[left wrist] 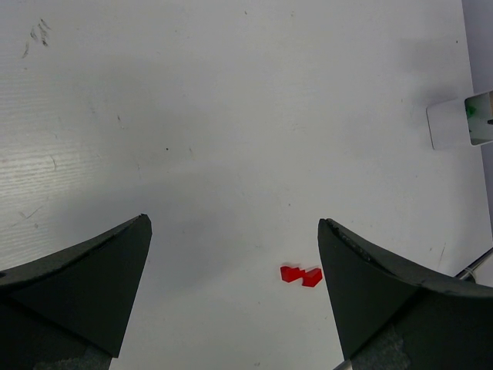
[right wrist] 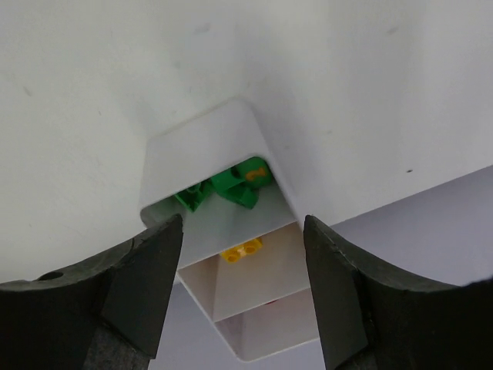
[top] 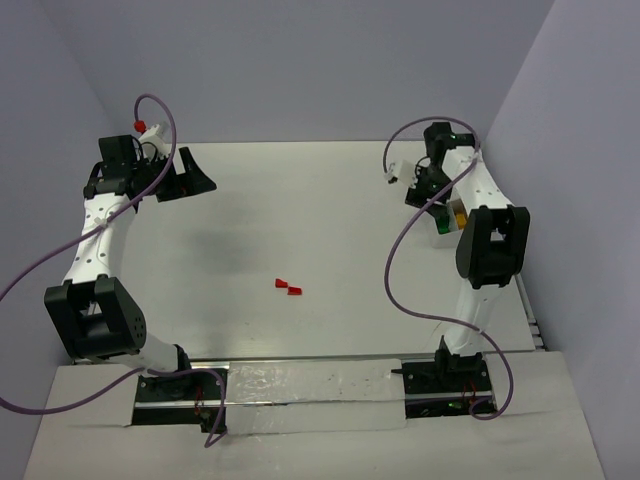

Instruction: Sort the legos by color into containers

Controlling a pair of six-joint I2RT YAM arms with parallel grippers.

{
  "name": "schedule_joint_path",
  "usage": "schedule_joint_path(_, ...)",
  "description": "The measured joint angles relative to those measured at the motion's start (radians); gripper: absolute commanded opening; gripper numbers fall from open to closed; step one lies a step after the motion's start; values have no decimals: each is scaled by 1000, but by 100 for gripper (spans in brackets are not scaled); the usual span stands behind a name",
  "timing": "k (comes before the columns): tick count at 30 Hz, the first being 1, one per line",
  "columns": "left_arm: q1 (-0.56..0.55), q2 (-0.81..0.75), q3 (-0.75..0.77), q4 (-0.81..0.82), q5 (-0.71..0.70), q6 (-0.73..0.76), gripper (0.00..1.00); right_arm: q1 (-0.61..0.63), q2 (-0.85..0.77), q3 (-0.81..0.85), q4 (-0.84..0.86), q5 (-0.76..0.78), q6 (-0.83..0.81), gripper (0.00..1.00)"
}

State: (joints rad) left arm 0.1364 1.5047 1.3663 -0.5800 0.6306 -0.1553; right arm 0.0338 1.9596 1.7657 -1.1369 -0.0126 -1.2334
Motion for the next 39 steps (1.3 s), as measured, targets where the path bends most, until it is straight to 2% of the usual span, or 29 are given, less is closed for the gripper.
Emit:
schedule_joint_path(6, 0, -1, 0, 3, -16, -15, 99, 123, -104, 120, 9, -198, 222, 87)
schedule_joint_path(9, 1, -4, 0, 10, -23, -26, 99, 245, -211, 49, 94, -282, 388, 99)
schedule_joint_path(10, 4, -5, 0, 11, -22, -30, 99, 298, -248, 2, 136, -300, 456, 100)
schedule_joint_path(13, 15, -5, 3, 8, -9, -43, 99, 468, -298, -111, 229, -342, 611, 100)
schedule_joint_path(16, 40, -5, 17, 5, 10, -47, 99, 619, -264, -183, 328, -363, 727, 100)
schedule_joint_path(23, 66, -5, 24, 7, 30, -51, 99, 821, -79, -234, 489, -295, 876, 99)
schedule_joint_path(30, 66, -5, 24, 6, 34, -49, 99, 954, 116, -178, 557, -166, 923, 95)
schedule_joint_path(35, 66, -5, 24, 6, 34, -47, 99, 975, 180, -165, 563, -82, 944, 91)
schedule_joint_path(39, 66, -4, 24, 6, 34, -47, 99, 975, 181, -164, 578, -40, 960, 83)
